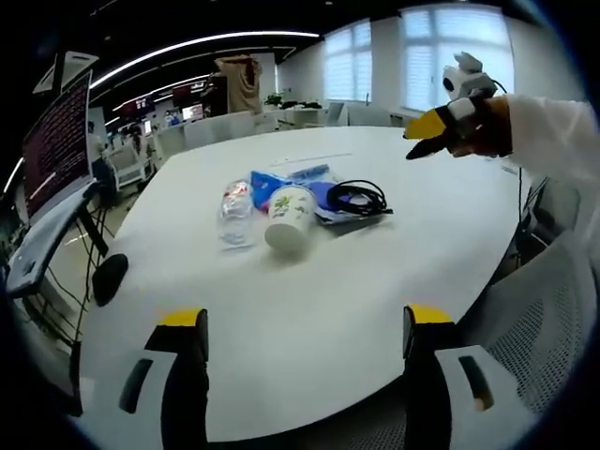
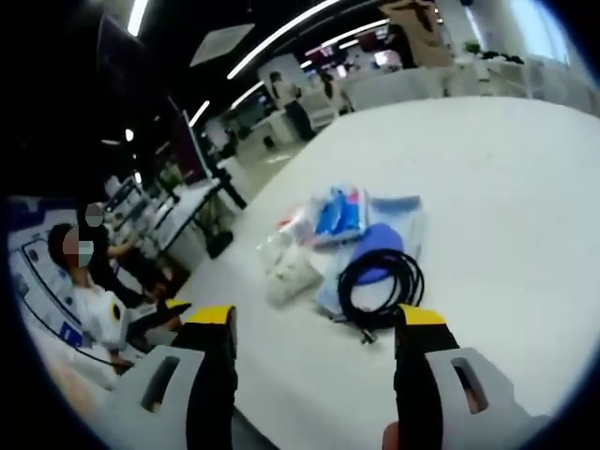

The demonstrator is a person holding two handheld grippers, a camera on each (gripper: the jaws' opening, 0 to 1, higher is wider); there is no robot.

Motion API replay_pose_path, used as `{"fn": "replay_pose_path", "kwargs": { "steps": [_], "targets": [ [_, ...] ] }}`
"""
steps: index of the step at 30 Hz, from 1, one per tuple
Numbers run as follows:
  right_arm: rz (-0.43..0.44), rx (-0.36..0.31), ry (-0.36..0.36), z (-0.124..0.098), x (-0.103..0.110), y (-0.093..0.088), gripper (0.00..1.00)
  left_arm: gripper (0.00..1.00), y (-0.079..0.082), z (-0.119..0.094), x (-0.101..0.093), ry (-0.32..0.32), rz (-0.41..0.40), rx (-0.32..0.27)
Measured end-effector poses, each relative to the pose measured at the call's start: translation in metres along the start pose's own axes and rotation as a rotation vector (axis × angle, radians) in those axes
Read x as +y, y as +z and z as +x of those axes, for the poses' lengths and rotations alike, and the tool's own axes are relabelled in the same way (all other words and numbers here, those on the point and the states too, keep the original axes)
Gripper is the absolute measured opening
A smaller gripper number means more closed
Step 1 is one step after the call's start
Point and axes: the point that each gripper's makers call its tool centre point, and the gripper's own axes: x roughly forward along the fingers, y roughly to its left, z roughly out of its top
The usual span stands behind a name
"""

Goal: Arrange the tabletop items into an orderly group along one side of the table until the central work area is clear of visible clutter.

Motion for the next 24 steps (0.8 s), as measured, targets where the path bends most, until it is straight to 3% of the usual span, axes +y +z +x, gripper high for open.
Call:
{"fn": "replay_pose_path", "kwargs": {
  "steps": [5,13,24],
  "targets": [
    [-0.01,-0.003,0.014,0.011,0.008,0.021,0.65,0.86,0.004,-0.001,-0.001,-0.009,-0.006,-0.017],
    [0.002,-0.017,0.108,0.044,0.039,0.057,0.64,0.86,0.002,0.0,-0.003,-0.018,-0.001,-0.013],
    [-0.005,0.036,0.147,0.093,0.051,0.077,0.59,0.84,0.002,0.0,-0.004,-0.023,0.004,-0.007]
  ]
}}
